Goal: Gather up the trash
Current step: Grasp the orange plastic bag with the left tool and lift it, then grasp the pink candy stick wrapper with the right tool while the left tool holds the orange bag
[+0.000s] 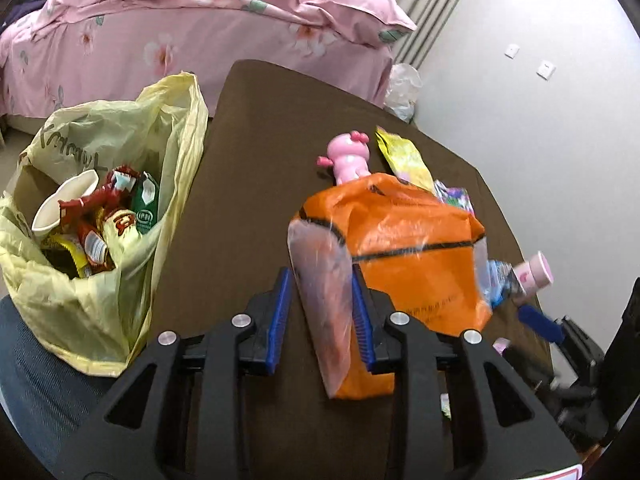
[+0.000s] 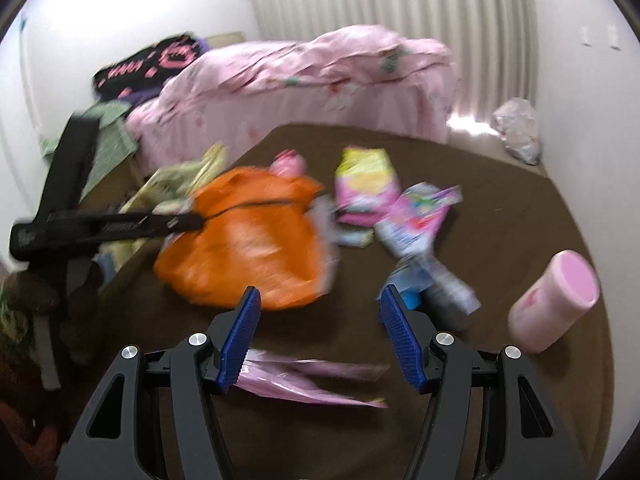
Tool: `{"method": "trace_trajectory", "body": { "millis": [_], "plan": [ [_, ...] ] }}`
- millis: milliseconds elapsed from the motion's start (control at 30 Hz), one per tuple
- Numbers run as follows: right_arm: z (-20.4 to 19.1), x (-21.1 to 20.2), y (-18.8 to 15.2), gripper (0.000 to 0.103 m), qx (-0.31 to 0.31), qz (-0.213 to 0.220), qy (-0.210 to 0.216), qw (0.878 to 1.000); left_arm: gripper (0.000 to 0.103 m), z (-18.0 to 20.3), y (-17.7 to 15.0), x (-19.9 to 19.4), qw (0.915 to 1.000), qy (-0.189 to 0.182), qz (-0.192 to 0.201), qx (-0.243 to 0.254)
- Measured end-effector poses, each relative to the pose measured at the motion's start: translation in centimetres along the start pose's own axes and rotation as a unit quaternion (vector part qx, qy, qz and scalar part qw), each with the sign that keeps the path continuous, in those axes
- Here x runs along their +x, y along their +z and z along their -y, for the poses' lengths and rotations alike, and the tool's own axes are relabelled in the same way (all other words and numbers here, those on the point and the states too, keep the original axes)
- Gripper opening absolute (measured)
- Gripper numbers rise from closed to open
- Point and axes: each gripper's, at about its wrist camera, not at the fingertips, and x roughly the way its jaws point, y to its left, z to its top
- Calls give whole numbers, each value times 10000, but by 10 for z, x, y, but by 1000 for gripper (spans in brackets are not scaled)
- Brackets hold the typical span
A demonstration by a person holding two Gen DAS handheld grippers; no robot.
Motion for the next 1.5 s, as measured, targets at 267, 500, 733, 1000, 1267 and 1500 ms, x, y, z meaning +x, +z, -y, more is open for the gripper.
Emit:
{"method": "trace_trajectory", "body": {
  "millis": [267,500,733,1000,1267,1500],
  "plan": [
    [-11,-8,-41,59,-601,-644,-380,9954,51,2,-4,-34,9987,40,390,331],
    [-6,-43,-48,59,-1022,-319,-821,9909,54,-3,-11,-32,9991,-64,268,318],
    [19,3,-35,59,-486,-709,-77,9963,55,-6,-9,-40,9988,11,403,293],
    [-12,-18,-43,59,-232,-829,1111,9901,58,-16,-8,-44,9988,16,455,174],
    [-34,-24,-31,55,-817,-328,261,9958,59,-10,-11,-41,9985,-297,387,237],
    [-34,13,-29,18,-1037,-727,403,9911,68,-12,-12,-36,9992,-294,205,178]
  ]
}}
